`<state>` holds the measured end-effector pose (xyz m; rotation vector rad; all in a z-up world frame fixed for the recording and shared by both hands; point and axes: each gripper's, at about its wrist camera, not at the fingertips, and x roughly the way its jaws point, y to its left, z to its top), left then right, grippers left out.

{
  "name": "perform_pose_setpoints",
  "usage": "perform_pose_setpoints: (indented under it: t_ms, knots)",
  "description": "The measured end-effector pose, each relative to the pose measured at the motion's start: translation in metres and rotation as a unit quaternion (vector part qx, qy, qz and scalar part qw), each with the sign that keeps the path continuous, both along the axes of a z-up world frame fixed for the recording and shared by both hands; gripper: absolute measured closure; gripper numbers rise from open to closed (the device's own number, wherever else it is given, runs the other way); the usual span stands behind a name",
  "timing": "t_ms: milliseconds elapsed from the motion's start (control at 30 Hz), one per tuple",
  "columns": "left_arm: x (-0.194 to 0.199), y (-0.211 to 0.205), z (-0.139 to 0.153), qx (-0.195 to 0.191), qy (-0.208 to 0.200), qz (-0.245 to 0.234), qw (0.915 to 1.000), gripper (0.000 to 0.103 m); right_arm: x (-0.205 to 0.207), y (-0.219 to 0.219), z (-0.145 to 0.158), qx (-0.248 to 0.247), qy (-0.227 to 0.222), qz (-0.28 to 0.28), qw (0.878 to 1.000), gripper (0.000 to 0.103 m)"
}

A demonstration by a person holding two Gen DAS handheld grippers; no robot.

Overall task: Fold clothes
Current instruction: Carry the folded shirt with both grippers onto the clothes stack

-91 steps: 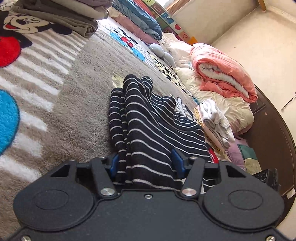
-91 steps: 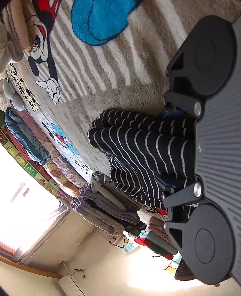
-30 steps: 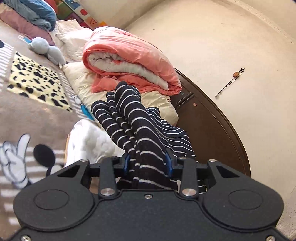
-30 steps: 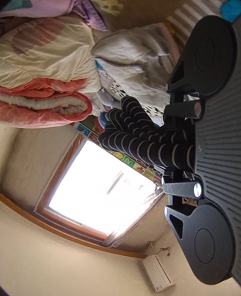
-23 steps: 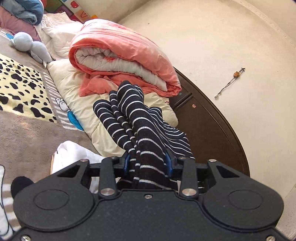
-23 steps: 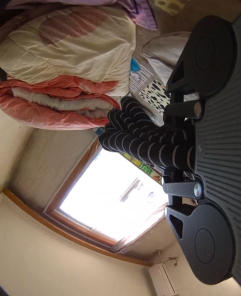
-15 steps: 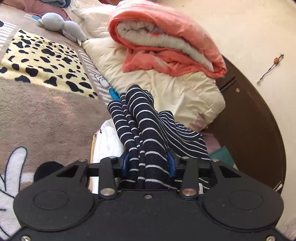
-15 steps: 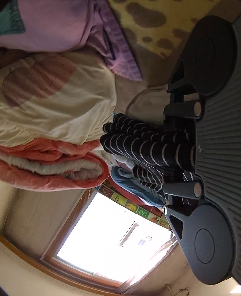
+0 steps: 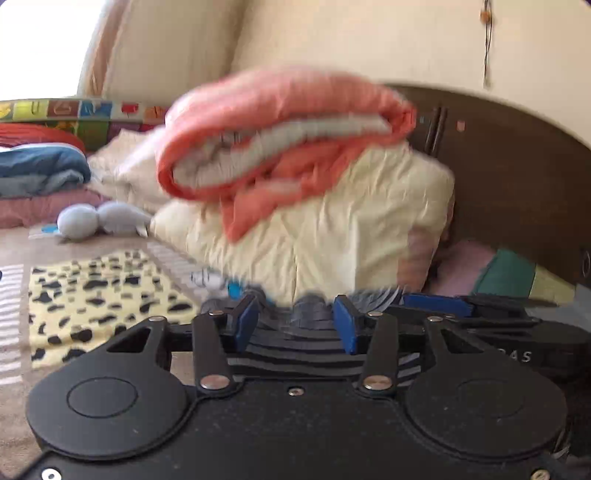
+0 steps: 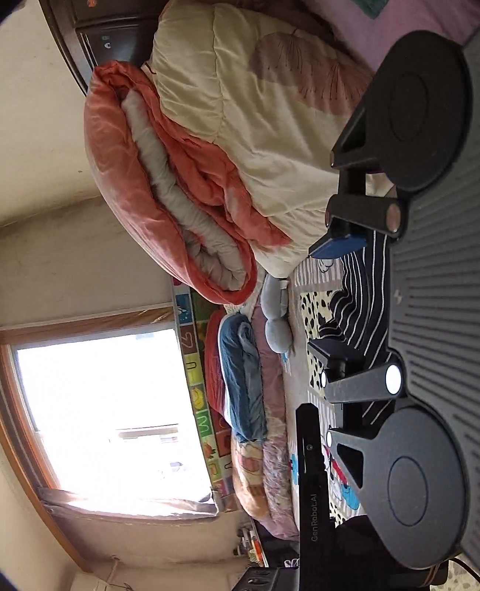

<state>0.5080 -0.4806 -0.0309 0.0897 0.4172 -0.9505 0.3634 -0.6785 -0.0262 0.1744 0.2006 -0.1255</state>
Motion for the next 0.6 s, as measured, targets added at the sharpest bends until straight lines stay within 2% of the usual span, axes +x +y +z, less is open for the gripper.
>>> perform_pose_setpoints:
  t_ms: [67, 167, 200, 233, 300, 333, 400, 433, 467, 500, 567, 600]
  knots:
    - [0.004, -0.021, -0.039, 0.093, -0.008, 0.003, 0.9956, 0.059, 0.017, 0.0, -0.023, 0.015, 0.051, 0.005, 0.999, 0.055]
    - [0.007, -0.007, -0.048, 0.056, 0.006, 0.017, 0.9983, 0.057, 0.03, -0.009, -0.072, 0.059, 0.105, 0.01, 0.993, 0.057]
    - [0.009, -0.004, -0.047, 0.052, 0.017, 0.017, 0.9984, 0.057, 0.027, -0.006, -0.073, 0.06, 0.099, 0.008, 0.993, 0.057]
    - [0.004, -0.008, -0.045, 0.069, -0.003, 0.013, 0.9975, 0.057, 0.026, -0.002, -0.073, 0.057, 0.097, 0.006, 0.994, 0.057]
    - [-0.011, -0.014, -0.033, 0.089, -0.036, 0.013, 0.9953, 0.057, 0.026, 0.002, -0.07, 0.044, 0.108, 0.01, 0.993, 0.057]
    - [-0.018, -0.011, -0.026, 0.083, -0.042, 0.014, 0.9956, 0.056, 0.025, 0.001, -0.067, 0.046, 0.114, 0.01, 0.992, 0.057]
    - [-0.028, 0.002, -0.016, 0.065, -0.039, 0.022, 0.9969, 0.04, 0.016, 0.002, -0.052, 0.055, 0.103, 0.002, 0.993, 0.057]
    - [-0.033, 0.01, -0.014, 0.059, -0.035, 0.028, 0.9973, 0.039, 0.007, 0.003, -0.043, 0.062, 0.09, -0.004, 0.994, 0.057]
    - [-0.038, 0.017, -0.011, 0.053, -0.031, 0.034, 0.9975, 0.038, -0.004, 0.004, -0.037, 0.069, 0.072, -0.006, 0.995, 0.052]
    - [-0.044, 0.024, -0.009, 0.047, -0.027, 0.04, 0.9977, 0.037, -0.015, 0.006, -0.031, 0.075, 0.058, -0.012, 0.995, 0.041]
    - [-0.063, 0.042, -0.012, 0.047, 0.003, 0.048, 0.9978, 0.032, -0.037, 0.011, -0.025, 0.08, 0.065, -0.036, 0.994, 0.034]
    - [-0.073, 0.052, -0.014, 0.046, 0.017, 0.052, 0.9974, 0.027, -0.049, 0.014, -0.026, 0.094, 0.066, -0.034, 0.993, 0.033]
